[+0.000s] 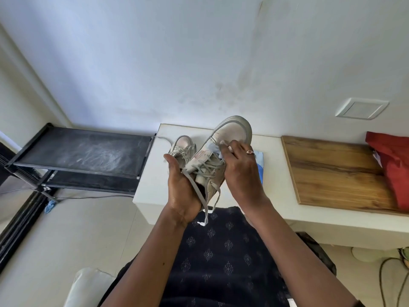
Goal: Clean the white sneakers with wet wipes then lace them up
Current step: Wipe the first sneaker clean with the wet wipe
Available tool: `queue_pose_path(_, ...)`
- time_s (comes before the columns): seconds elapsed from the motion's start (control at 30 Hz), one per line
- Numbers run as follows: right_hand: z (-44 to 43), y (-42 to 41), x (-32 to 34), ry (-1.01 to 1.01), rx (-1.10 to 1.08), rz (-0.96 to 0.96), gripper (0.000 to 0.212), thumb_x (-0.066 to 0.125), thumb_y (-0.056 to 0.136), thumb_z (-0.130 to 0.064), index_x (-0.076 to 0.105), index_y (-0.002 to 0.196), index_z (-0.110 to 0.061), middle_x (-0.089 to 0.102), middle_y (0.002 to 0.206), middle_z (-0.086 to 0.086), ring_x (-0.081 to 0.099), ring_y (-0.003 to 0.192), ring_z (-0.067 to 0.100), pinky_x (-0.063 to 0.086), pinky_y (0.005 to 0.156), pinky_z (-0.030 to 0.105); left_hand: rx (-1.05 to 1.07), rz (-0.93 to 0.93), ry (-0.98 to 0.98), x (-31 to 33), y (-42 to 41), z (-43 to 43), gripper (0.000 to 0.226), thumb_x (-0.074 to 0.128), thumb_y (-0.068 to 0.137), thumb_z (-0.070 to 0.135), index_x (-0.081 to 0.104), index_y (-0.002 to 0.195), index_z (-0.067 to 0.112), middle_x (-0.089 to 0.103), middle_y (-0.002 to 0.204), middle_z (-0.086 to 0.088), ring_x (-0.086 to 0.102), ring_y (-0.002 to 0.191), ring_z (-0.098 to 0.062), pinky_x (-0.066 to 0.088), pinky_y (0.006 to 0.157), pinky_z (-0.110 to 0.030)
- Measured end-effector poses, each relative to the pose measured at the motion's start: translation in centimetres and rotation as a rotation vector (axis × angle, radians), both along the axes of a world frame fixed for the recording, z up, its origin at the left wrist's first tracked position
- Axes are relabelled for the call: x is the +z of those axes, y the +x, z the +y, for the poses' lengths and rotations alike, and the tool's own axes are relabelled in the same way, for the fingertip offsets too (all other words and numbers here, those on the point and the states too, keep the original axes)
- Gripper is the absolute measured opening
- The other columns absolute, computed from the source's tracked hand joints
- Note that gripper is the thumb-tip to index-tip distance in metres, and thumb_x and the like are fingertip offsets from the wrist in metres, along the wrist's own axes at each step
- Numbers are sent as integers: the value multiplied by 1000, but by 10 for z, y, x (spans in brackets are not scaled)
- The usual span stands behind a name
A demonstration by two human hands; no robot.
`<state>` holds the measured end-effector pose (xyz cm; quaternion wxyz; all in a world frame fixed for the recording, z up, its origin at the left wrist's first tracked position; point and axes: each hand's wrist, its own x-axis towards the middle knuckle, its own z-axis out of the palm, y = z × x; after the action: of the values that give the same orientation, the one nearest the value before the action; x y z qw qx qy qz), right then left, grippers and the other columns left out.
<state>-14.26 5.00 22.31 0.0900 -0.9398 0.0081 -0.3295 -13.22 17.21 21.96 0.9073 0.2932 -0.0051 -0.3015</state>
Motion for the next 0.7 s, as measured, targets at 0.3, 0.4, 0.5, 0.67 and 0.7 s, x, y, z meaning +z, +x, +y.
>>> queue_pose_path(0.3, 34, -24, -17, 231, 134, 29, 25, 47, 74, 5, 69, 86, 1, 68, 84, 11, 61, 81, 26, 52, 75, 33, 66, 75, 92, -7, 6, 4, 84, 17, 91, 67, 59, 117, 0, 65, 110, -23, 64, 100, -32, 48, 93, -39)
queue_pose_path(0.4, 32, -29, -7, 533, 196, 54, 25, 51, 77, -1, 74, 87, -4, 72, 87, 8, 64, 77, 13, 50, 72, 15, 55, 11, 158, -7, 11, 9, 81, 12, 93, 63, 59, 115, 1, 67, 106, -22, 64, 100, -33, 47, 94, -41)
queue_pose_path(0.5, 20, -20, 11, 832, 93, 9, 27, 62, 80, 2, 73, 96, -15, 71, 82, -2, 56, 67, 0, 43, 61, 10, 48, -78, 261, -2, 11, 7, 84, 7, 91, 64, 57, 120, 2, 67, 109, -18, 61, 105, -31, 47, 94, -38)
queue_pose_path(0.67, 12, 9, 26, 313, 38, -114, 37, 62, 69, 18, 71, 99, 0, 70, 87, 10, 62, 76, 20, 44, 70, 17, -20, -146, 245, -2, 8, 2, 112, 10, 56, 96, 69, 112, 19, 50, 107, -11, 41, 102, -29, 29, 86, -35)
queue_pose_path(0.7, 15, 14, 23, 286, 57, -70, 38, 59, 67, 21, 70, 98, 2, 69, 86, 11, 62, 76, 26, 46, 70, 24, -29, -173, 250, -5, 7, 1, 113, 4, 57, 95, 70, 109, 18, 55, 93, -9, 47, 87, -26, 29, 77, -32)
